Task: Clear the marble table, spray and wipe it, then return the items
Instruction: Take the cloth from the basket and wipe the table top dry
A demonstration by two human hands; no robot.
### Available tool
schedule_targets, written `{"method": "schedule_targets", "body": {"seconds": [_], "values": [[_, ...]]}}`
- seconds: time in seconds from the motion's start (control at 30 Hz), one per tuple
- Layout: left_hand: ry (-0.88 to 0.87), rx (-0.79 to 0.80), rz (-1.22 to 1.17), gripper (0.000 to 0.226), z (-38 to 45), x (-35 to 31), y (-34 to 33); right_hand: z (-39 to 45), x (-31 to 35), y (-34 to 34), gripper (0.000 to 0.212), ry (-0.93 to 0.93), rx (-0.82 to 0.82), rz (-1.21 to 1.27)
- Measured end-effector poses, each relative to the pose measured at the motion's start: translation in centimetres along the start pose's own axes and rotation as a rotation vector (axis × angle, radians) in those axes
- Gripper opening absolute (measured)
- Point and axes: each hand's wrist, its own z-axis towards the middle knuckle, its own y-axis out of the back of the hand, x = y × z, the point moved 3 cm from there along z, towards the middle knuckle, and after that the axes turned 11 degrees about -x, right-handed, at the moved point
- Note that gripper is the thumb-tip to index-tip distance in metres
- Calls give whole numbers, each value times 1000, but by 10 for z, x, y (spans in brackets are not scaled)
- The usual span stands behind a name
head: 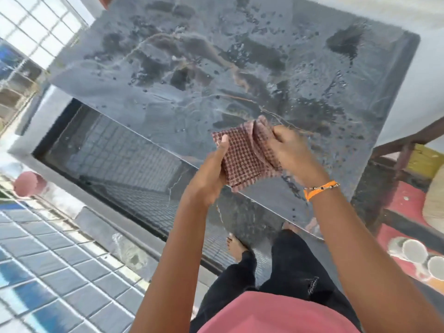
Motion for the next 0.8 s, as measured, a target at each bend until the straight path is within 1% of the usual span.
{"method": "schedule_targets", "body": {"seconds": [0.03, 0.07, 0.13, 0.17, 0.2, 0.23, 0.27, 0.3, 0.33, 0.43, 0.5, 0.57, 0.63, 0.73, 0.8], "values": [[-4, -33, -34, 35, -1, -4, 20, 2, 5, -16, 23, -84, 22, 72], [-9, -60, -64, 32, -1, -7, 38, 2, 13, -31, 22, -185, 77, 176], [-19, -102, -116, 24, 1, -14, 70, 4, 30, -57, 13, -285, 208, 309], [-22, -132, -126, 19, 4, -16, 84, 7, 38, -69, 20, -302, 265, 316], [-27, -162, -124, 14, 8, -18, 99, 9, 47, -82, 35, -298, 313, 280], [-31, -185, -117, 11, 12, -21, 110, 12, 54, -94, 41, -273, 357, 242], [-29, -199, -116, 10, 17, -22, 118, 17, 57, -103, 32, -253, 372, 215], [-25, -209, -116, 10, 23, -26, 127, 25, 60, -114, 16, -251, 380, 228], [-21, -218, -118, 10, 31, -31, 136, 33, 65, -125, 7, -260, 375, 250], [-8, -247, -110, 18, 62, -51, 160, 64, 83, -154, 16, -225, 276, 270], [3, -251, -113, 24, 86, -69, 171, 86, 98, -169, 16, -108, 167, 175], [12, -214, -96, 27, 113, -92, 179, 112, 115, -186, 17, 33, 64, 47], [21, -167, -59, 32, 131, -112, 181, 125, 130, -200, 19, 121, 55, -6], [47, -121, -50, 42, 165, -145, 189, 149, 152, -225, 21, 145, 62, 0], [58, -80, -50, 50, 185, -165, 197, 161, 166, -240, 27, 201, 103, -56]]}}
